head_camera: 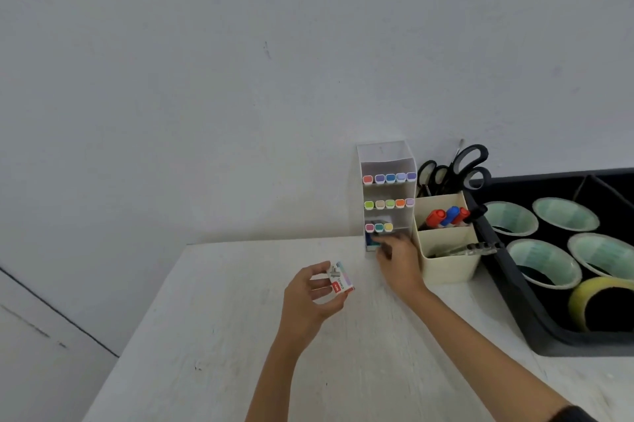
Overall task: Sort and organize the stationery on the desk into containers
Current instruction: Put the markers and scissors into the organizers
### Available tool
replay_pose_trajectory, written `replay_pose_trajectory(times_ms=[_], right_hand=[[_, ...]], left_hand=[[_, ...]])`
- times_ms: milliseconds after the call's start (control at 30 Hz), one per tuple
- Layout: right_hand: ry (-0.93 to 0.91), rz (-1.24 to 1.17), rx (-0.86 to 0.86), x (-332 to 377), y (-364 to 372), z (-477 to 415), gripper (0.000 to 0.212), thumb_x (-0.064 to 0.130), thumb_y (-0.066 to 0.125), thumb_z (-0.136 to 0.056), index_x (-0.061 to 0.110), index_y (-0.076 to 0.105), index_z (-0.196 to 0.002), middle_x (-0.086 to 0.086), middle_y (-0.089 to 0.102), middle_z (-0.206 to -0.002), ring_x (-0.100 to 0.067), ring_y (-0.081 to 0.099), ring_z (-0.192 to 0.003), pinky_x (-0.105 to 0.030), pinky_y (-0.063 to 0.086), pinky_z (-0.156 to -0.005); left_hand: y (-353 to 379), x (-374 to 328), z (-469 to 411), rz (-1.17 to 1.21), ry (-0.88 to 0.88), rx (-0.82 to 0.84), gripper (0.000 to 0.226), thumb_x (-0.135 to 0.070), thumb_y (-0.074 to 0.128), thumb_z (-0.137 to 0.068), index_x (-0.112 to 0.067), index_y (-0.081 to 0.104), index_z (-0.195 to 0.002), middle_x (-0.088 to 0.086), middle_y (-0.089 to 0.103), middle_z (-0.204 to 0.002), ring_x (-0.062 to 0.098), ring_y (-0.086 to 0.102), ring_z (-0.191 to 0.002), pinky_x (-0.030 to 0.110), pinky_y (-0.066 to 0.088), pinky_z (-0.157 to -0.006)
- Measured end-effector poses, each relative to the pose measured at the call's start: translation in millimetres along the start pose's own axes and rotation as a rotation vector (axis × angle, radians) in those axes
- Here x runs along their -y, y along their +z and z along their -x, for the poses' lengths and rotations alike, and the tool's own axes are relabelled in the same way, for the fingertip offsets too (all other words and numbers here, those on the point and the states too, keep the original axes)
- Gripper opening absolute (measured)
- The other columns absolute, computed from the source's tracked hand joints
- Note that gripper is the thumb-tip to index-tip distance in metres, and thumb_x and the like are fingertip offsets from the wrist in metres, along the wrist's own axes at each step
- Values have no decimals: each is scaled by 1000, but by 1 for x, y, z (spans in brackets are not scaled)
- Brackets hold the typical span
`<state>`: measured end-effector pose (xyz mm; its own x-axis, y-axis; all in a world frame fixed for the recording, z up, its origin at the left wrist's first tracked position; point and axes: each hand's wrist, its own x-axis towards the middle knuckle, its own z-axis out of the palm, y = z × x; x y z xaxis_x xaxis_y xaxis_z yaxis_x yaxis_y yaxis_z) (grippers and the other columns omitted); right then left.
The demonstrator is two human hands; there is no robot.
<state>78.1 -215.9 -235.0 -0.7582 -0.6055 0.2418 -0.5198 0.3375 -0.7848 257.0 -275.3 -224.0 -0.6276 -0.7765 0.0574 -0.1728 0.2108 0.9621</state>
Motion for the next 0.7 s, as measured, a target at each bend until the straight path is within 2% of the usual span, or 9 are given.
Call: replay_pose_trajectory(times_ms=[100, 167, 267, 367, 433, 533, 633, 700], right_hand=[[79, -66, -82, 0, 5, 0, 22, 0, 60, -87, 3, 67, -107, -13, 67, -107, -24, 61, -94, -22, 42, -85], [95, -67, -70, 1, 9, 0, 22, 2, 58, -89, 4, 67, -109, -13, 69, -103, -25, 63, -91, -24, 46, -83], [63, -63, 14, 7, 9, 4, 29, 4, 52, -93, 8, 62, -120, -11, 68, -107, -16, 57, -84, -28, 51, -85], [77, -99, -50, 15, 1, 28, 28, 8, 52, -94, 10, 59, -121, -3, 60, -115, -11, 56, -92, -17, 47, -80], [207, -255, -43, 20, -6, 51, 22, 13, 56, -93, 13, 61, -114, -3, 65, -108, -12, 61, -86, -14, 51, -69], [415, -594, -10, 23, -13, 70, 19, 15, 64, -88, 21, 63, -107, -5, 71, -87, -13, 68, -77, -18, 55, -62], [450, -723, -191, 23, -14, 69, 23, 14, 68, -85, 23, 60, -104, -6, 72, -78, -8, 68, -68, -11, 50, -55], [429, -714, -320, 25, -9, 64, 24, 15, 69, -84, 20, 61, -105, -5, 71, -74, -6, 68, -62, -8, 48, -56]], left_hand=[[4, 4, -8, -34, -6, 5, 55, -19, 82, -69, -22, 58, -119, -2, 65, -115, 12, 66, -95, 18, 55, -75], [8, 5, -13, -50, 1, 4, 54, -19, 81, -70, -22, 58, -119, -2, 65, -115, 10, 65, -95, 14, 53, -72], [15, 4, -16, -74, 17, 21, 55, -18, 80, -72, -21, 56, -122, -1, 64, -116, 8, 64, -95, 11, 52, -73], [25, 2, -17, -64, 52, 18, 56, -18, 80, -72, -21, 56, -123, -4, 63, -115, 9, 63, -96, 12, 51, -76], [32, -1, -18, -49, 75, 14, 54, -18, 80, -72, -24, 57, -121, -7, 63, -115, 9, 64, -97, 12, 51, -78], [43, -2, -19, -27, 77, 80, 51, -13, 76, -77, -23, 57, -123, -4, 62, -121, 10, 63, -103, 16, 51, -86], [50, -4, -18, -9, 88, 165, 53, -9, 69, -83, -23, 50, -131, -8, 56, -129, 5, 56, -115, 15, 46, -94], [55, -5, -20, 13, 74, 105, 51, -10, 62, -89, -25, 45, -135, -13, 50, -131, 1, 49, -119, 8, 41, -92]])
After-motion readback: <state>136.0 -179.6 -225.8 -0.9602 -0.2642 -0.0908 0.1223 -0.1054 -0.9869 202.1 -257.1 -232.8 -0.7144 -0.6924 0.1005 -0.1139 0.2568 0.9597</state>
